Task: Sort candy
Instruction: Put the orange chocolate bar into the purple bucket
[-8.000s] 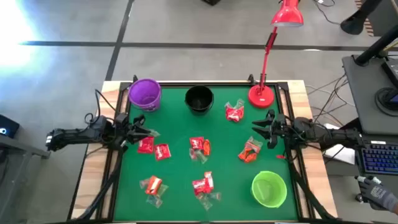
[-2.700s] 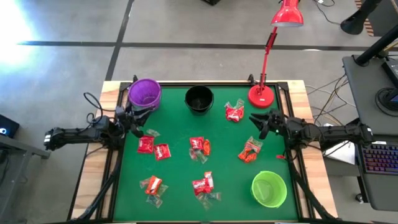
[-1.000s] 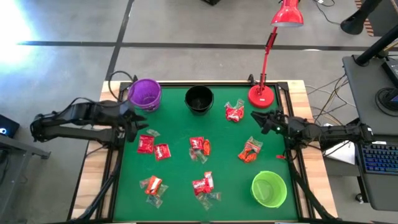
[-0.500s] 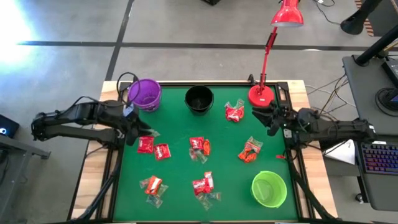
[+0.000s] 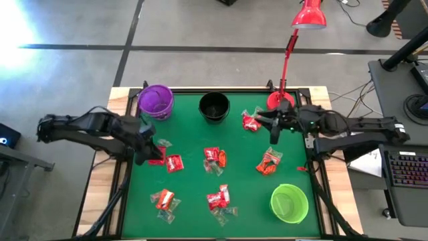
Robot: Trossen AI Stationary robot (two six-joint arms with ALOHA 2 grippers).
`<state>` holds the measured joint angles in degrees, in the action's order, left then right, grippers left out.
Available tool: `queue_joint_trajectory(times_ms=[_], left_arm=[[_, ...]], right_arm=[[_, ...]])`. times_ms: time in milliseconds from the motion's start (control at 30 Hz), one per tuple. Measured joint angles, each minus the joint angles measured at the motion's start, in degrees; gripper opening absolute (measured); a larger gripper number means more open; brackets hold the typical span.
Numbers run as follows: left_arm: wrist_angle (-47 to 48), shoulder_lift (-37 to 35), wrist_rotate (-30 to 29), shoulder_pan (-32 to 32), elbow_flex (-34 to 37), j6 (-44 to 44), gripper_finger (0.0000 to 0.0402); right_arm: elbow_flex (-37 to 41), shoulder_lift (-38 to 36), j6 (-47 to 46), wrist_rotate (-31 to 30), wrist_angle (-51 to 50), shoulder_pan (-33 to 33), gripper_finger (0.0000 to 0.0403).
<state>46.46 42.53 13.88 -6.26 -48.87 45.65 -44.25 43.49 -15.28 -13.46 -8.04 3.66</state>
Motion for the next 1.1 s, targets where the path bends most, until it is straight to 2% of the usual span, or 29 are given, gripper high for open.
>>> queue_joint_trajectory(times_ms=[133,333,500,633,933,1100], left_arm=[[0.02,4.57,-5.94,-7.78,0.19,4.68,0.0152],[2.22,10.01,-16.34,-16.56,-0.16,15.52,0.0152],[5.91,13.86,-16.89,-20.83,-0.16,28.27,0.0152],[5.22,17.14,-16.89,-24.73,-0.16,37.35,0.0152],[-4.39,26.63,-16.80,-30.10,-0.18,46.99,0.0152],[-3.23,32.42,-16.57,-31.38,-3.19,50.05,0.0152]], right_arm=[[-5.69,2.75,2.11,-0.61,-3.43,0.12,0.0137],[-14.41,5.88,1.83,-8.06,-16.50,0.14,0.0137],[-18.87,7.43,1.90,-8.05,-20.86,0.09,0.0137],[-20.75,8.86,2.46,-8.08,-22.64,0.12,0.0137],[-22.05,9.99,2.04,-8.14,-23.87,0.12,0.0137],[-22.05,10.22,1.85,-8.14,-23.86,0.12,0.0137]])
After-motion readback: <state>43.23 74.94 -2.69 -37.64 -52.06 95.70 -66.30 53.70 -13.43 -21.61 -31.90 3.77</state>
